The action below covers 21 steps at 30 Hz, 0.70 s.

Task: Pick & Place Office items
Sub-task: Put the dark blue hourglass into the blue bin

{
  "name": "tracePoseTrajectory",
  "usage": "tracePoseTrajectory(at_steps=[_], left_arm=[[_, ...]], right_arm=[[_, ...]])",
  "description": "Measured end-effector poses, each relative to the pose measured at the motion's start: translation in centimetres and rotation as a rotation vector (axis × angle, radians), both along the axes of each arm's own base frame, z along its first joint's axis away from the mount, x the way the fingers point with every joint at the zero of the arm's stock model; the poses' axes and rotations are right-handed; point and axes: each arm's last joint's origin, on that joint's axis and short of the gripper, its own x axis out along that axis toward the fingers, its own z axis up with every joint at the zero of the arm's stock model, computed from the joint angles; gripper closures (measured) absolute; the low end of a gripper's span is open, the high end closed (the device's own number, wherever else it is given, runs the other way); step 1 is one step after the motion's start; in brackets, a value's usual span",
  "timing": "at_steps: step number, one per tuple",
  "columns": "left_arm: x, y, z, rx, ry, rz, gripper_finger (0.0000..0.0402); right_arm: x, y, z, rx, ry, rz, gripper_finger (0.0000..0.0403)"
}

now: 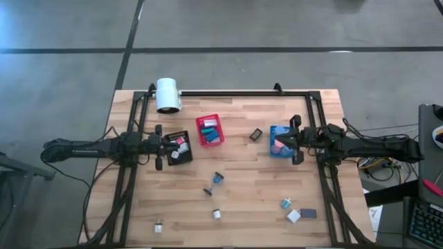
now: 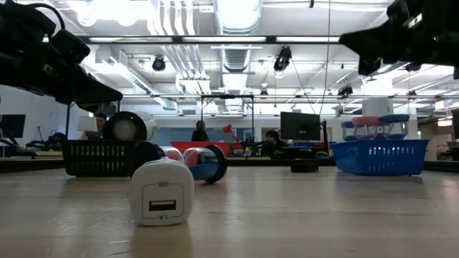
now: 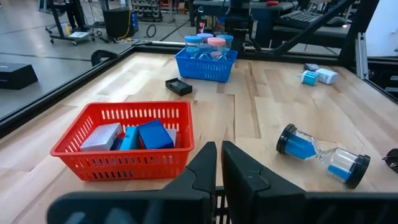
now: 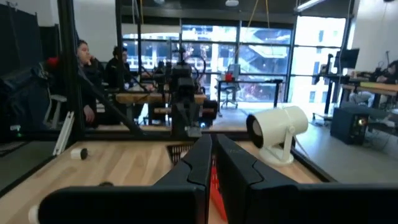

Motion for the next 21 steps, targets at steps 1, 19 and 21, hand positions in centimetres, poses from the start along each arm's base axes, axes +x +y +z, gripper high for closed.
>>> tracePoseTrajectory(at_steps=[1, 19, 21], left_arm=[[0.0, 0.0, 0.0, -0.001, -0.001, 0.0, 0.0374], [0.2, 0.1, 2.2, -0.15, -0.173, 0.062, 0.0375], [0.3, 0.0, 3.3, -0.175, -0.188, 0.022, 0.0384]], right_arm=[[0.0, 0.0, -0.4, 0.001, 0.008, 0.0, 0.0385], [-0.2, 0.0, -1.4, 0.011, 0.022, 0.006, 0.0385], [-0.2, 0.0, -1.4, 0.011, 0.023, 0.006, 0.0385]])
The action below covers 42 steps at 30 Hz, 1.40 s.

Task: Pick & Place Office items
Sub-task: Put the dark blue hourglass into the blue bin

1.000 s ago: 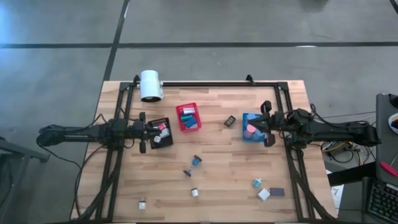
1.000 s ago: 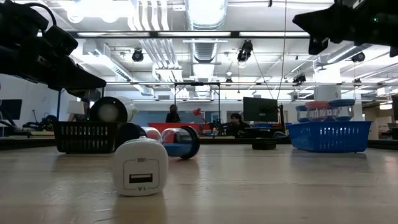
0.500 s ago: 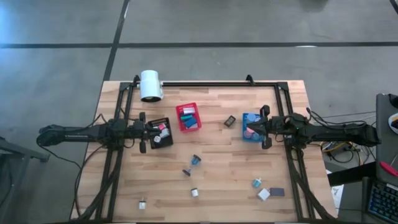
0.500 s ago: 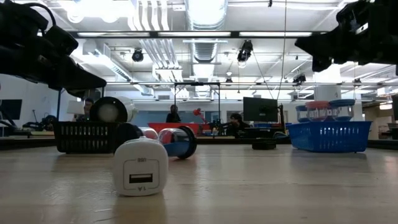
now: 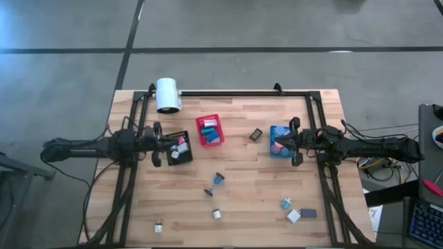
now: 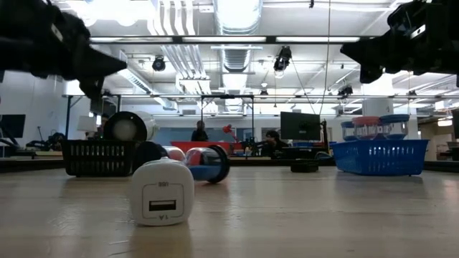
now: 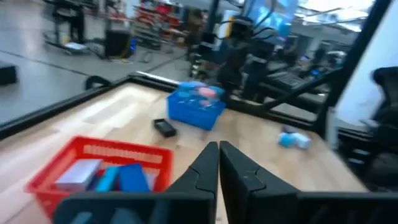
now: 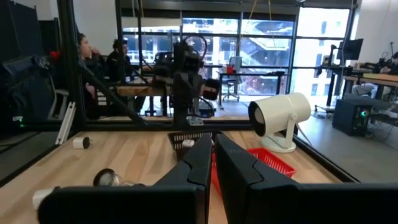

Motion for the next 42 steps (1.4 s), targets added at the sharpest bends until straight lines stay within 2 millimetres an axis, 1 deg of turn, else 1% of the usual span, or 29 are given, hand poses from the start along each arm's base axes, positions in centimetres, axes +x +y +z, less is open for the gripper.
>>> tracePoseTrajectory(at_steps=[2, 5, 10, 12, 16, 20, 23, 25, 28, 32, 34, 38, 40, 42], left_arm=[[0.2, -0.2, 1.0, -0.017, 0.01, -0.03, 0.0396], [1.0, -0.9, 2.8, -0.033, 0.033, -0.082, 0.0396], [3.3, -2.7, 3.8, -0.082, 0.165, -0.19, 0.0399], [4.5, -3.6, 4.0, -0.124, 0.224, -0.206, 0.0397], [6.9, -5.8, 3.5, -0.175, 0.354, -0.234, 0.0388], [9.5, -8.6, 3.2, -0.139, 0.438, -0.212, 0.0375], [11.6, -10.5, 2.7, -0.109, 0.49, -0.158, 0.0357], [13.0, -11.5, 2.4, -0.1, 0.54, -0.141, 0.0338], [15.0, -12.7, 1.5, -0.111, 0.621, -0.077, 0.0299], [17.2, -13.8, 0.3, -0.154, 0.712, 0.003, 0.0228], [18.0, -14.2, -0.4, -0.167, 0.756, 0.03, 0.0186], [19.4, -15.1, -1.0, -0.215, 0.812, 0.033, 0.0102], [19.7, -15.2, -1.4, -0.204, 0.871, 0.054, 0.0069], [19.8, -15.2, -1.5, -0.184, 0.924, 0.085, 0.0046]], right_arm=[[0.0, 0.0, 0.0, -0.002, -0.001, -0.004, 0.0385], [0.0, 0.0, 0.0, -0.015, 0.0, -0.008, 0.0385], [0.0, 0.0, 0.0, -0.007, 0.0, -0.009, 0.0385], [0.0, 0.0, 0.0, -0.007, 0.0, -0.009, 0.0385], [0.0, 0.0, 0.0, -0.006, 0.003, -0.009, 0.0385], [0.0, 0.0, -0.1, -0.008, 0.012, -0.009, 0.0385], [0.0, 0.0, -0.1, -0.001, 0.012, -0.008, 0.0385], [0.0, 0.0, -0.1, 0.0, 0.012, -0.008, 0.0385], [0.0, 0.0, -0.1, 0.002, 0.012, -0.008, 0.0385], [0.0, 0.0, -0.1, 0.012, 0.012, -0.006, 0.0385], [0.0, 0.0, -0.2, 0.025, 0.014, -0.005, 0.0385], [0.0, 0.0, -0.2, 0.026, 0.015, -0.005, 0.0385], [0.0, 0.0, -0.2, 0.026, 0.015, -0.005, 0.0385], [0.0, 0.0, -0.2, 0.026, 0.015, -0.005, 0.0385]])
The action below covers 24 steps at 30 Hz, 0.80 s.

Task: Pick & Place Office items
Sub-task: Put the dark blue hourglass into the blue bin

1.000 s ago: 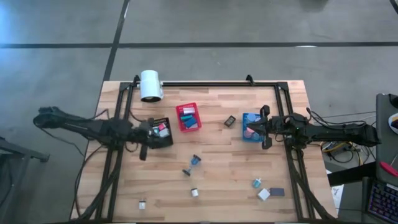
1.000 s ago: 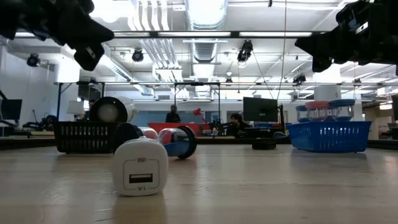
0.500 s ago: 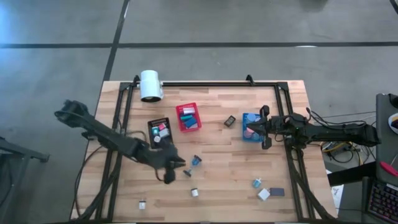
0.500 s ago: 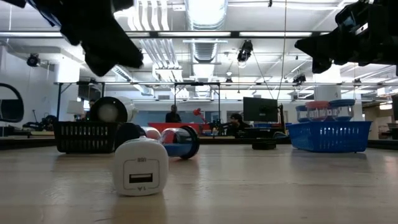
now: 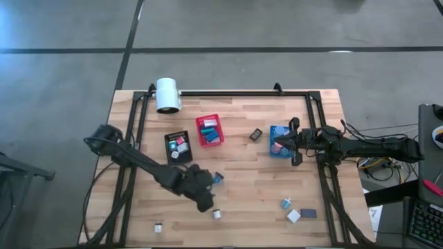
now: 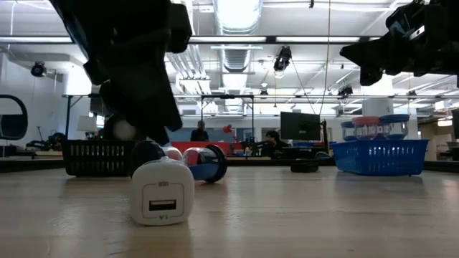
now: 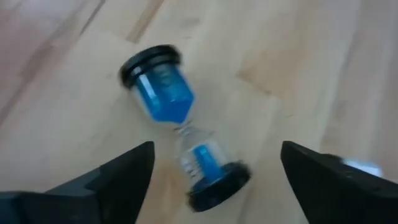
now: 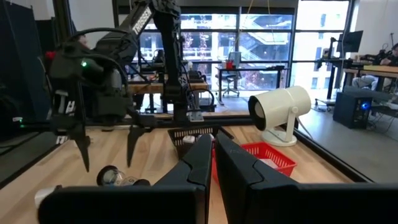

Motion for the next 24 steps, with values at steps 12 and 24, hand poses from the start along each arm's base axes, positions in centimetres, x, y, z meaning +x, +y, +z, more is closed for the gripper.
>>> tracePoseTrajectory(at_steps=[12, 24], left_arm=[[0.2, 0.6, -2.0, 0.09, 0.126, -0.005, 0.003], [-1.3, 1.8, -3.7, 0.307, 0.195, -0.205, 0.0031]], right_arm=[[0.0, 0.0, -0.1, -0.003, 0.004, -0.001, 0.0385], [0.1, 0.0, -0.5, 0.002, 0.035, -0.002, 0.0385]])
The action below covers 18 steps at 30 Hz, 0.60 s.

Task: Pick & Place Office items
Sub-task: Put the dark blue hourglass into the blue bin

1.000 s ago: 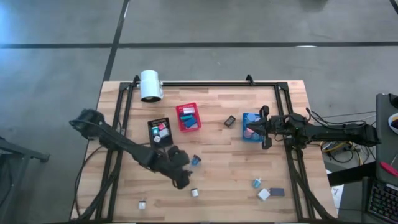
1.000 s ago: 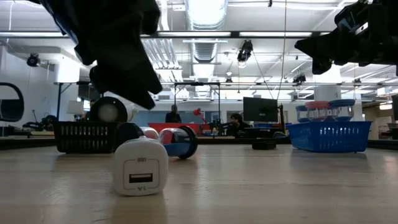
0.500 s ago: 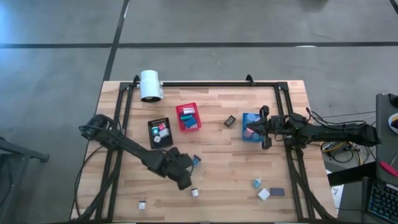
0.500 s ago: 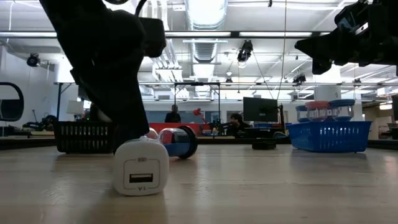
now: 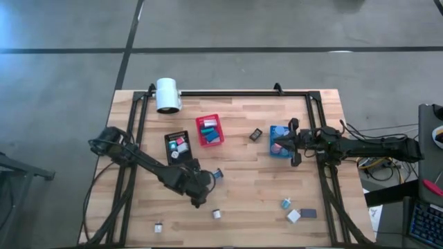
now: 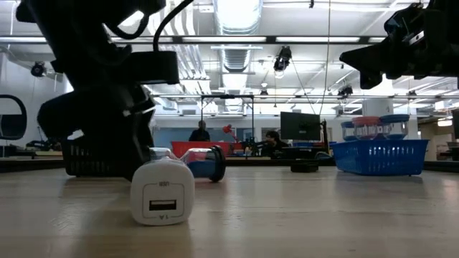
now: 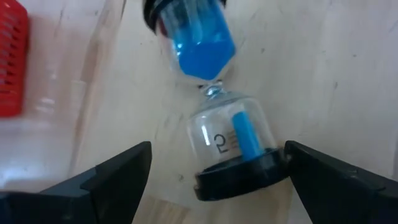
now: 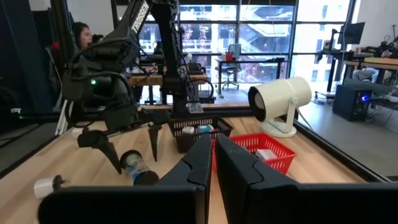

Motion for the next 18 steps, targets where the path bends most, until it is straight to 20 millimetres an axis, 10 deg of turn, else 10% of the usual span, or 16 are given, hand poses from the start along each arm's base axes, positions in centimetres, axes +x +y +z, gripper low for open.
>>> tracePoseTrajectory(at_steps=[18], left_arm=[[0.17, 0.77, -0.67, -0.042, -0.072, 0.054, 0.0068]], right_arm=[[0.0, -0.02, -0.05, 0.005, 0.005, -0.006, 0.0385]])
